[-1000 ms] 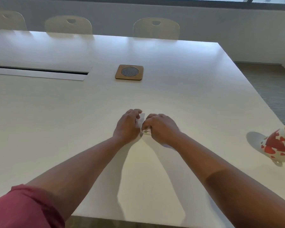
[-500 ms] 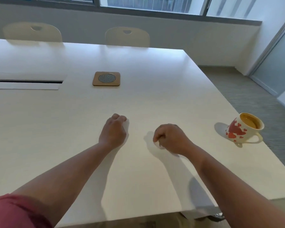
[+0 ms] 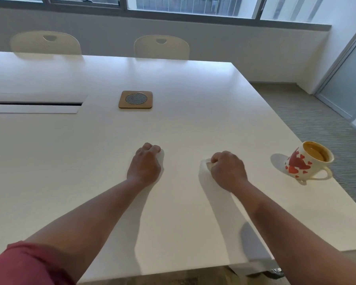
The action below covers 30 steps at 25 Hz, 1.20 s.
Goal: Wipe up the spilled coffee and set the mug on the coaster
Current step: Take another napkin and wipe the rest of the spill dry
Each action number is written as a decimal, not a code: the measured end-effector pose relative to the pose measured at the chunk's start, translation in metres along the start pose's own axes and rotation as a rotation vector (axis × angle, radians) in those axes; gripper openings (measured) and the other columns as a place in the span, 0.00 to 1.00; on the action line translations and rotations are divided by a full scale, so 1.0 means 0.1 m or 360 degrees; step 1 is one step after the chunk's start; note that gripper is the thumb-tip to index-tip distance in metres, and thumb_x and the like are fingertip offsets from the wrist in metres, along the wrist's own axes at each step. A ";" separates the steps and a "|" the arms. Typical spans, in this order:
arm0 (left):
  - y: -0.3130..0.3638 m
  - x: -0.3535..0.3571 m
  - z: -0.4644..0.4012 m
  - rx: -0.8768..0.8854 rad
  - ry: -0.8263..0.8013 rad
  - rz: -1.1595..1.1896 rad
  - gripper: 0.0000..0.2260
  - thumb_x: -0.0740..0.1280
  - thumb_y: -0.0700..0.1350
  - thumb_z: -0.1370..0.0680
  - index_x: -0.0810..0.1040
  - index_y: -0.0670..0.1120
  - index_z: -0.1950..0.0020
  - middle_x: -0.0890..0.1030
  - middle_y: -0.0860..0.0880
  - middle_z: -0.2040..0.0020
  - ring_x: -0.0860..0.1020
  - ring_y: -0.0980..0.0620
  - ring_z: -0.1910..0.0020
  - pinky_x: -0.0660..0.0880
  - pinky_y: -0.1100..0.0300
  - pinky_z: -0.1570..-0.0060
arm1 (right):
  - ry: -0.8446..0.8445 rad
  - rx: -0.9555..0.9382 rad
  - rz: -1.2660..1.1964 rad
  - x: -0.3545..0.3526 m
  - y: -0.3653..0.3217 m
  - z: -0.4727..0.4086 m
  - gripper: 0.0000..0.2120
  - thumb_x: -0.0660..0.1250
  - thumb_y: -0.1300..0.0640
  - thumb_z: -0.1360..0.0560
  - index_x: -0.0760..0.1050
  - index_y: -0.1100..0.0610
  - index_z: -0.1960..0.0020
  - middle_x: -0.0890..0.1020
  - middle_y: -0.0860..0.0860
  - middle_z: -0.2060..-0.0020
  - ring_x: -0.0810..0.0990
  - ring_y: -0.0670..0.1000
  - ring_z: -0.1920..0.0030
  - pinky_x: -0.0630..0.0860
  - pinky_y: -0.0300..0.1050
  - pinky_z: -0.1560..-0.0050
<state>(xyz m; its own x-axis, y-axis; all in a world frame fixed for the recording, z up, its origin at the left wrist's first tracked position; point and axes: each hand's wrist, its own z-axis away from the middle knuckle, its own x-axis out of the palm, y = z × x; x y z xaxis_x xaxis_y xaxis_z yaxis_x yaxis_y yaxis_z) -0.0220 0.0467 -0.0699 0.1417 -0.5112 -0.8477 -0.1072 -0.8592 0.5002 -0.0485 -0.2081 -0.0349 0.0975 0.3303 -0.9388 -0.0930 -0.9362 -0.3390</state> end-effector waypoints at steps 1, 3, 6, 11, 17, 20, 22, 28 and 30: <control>0.00 0.00 0.00 0.0002 -0.0004 0.0003 0.18 0.60 0.34 0.23 0.80 0.43 0.36 0.79 0.42 0.37 0.76 0.38 0.37 0.74 0.48 0.36 | -0.0036 -0.0056 -0.0008 0.04 -0.11 0.07 0.12 0.63 0.57 0.27 0.84 0.53 0.50 0.84 0.56 0.49 0.82 0.61 0.48 0.73 0.45 0.51; 0.00 -0.01 0.00 0.0008 0.0001 0.0001 0.18 0.60 0.34 0.23 0.80 0.43 0.36 0.79 0.42 0.38 0.77 0.37 0.38 0.74 0.48 0.36 | -0.0127 -0.0171 -0.0051 0.12 -0.33 0.24 0.10 0.64 0.53 0.27 0.82 0.52 0.52 0.83 0.55 0.51 0.82 0.60 0.50 0.72 0.45 0.52; 0.02 -0.01 0.00 0.0006 -0.0003 -0.0029 0.18 0.59 0.34 0.22 0.80 0.43 0.36 0.78 0.41 0.38 0.76 0.37 0.38 0.74 0.47 0.36 | -0.0276 -0.0338 -0.0102 0.17 -0.59 0.43 0.12 0.63 0.51 0.28 0.82 0.50 0.51 0.83 0.52 0.49 0.81 0.58 0.50 0.73 0.46 0.50; 0.04 -0.01 0.04 0.0029 -0.0003 -0.0011 0.18 0.60 0.33 0.23 0.80 0.42 0.36 0.78 0.42 0.39 0.76 0.38 0.39 0.75 0.47 0.38 | -0.0704 -0.0147 -0.1012 0.06 -0.74 0.53 0.13 0.65 0.62 0.31 0.83 0.47 0.55 0.85 0.49 0.55 0.81 0.50 0.62 0.82 0.51 0.57; 0.00 0.01 0.00 -0.0031 0.0023 0.0075 0.16 0.60 0.33 0.22 0.81 0.42 0.38 0.79 0.41 0.40 0.78 0.37 0.40 0.74 0.50 0.39 | -0.0670 0.0270 -0.1920 -0.10 -0.51 0.37 0.15 0.64 0.71 0.22 0.82 0.57 0.43 0.79 0.52 0.59 0.79 0.53 0.59 0.81 0.56 0.50; 0.09 -0.04 -0.06 -0.0163 0.0030 0.0226 0.16 0.60 0.34 0.20 0.82 0.43 0.38 0.81 0.42 0.40 0.79 0.41 0.41 0.73 0.54 0.41 | -0.0579 0.0418 -0.2151 -0.13 -0.39 0.33 0.17 0.62 0.75 0.23 0.83 0.58 0.50 0.81 0.54 0.59 0.79 0.54 0.60 0.81 0.45 0.57; 0.29 -0.10 -0.05 -0.0112 0.0012 0.0427 0.14 0.62 0.34 0.20 0.83 0.46 0.41 0.83 0.47 0.44 0.81 0.50 0.48 0.74 0.60 0.45 | -0.0511 0.0510 -0.2315 -0.16 -0.33 0.33 0.16 0.61 0.76 0.23 0.82 0.59 0.52 0.83 0.56 0.59 0.81 0.53 0.61 0.81 0.42 0.60; 0.97 -0.19 0.16 0.0379 -0.0718 0.1230 0.26 0.67 0.42 0.28 0.78 0.54 0.29 0.82 0.55 0.36 0.80 0.61 0.40 0.79 0.64 0.43 | -0.0464 0.0462 -0.2704 -0.23 -0.09 0.37 0.19 0.57 0.78 0.28 0.81 0.68 0.45 0.83 0.62 0.53 0.83 0.56 0.54 0.81 0.49 0.46; 1.08 -0.15 0.19 0.0512 -0.0759 0.1179 0.29 0.70 0.41 0.26 0.74 0.52 0.24 0.79 0.52 0.32 0.78 0.57 0.33 0.77 0.61 0.35 | -0.0492 0.0318 -0.2712 -0.31 0.00 0.42 0.18 0.61 0.76 0.28 0.83 0.67 0.44 0.83 0.61 0.51 0.83 0.56 0.51 0.80 0.48 0.42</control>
<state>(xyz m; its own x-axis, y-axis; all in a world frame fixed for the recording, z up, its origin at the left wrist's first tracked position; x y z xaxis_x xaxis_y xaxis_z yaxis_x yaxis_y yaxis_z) -0.0546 -0.0379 -0.0067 -0.4825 -0.8023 -0.3514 -0.2859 -0.2349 0.9290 -0.0935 -0.2132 -0.0081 0.0332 0.8773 0.4787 -0.2091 0.4745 -0.8551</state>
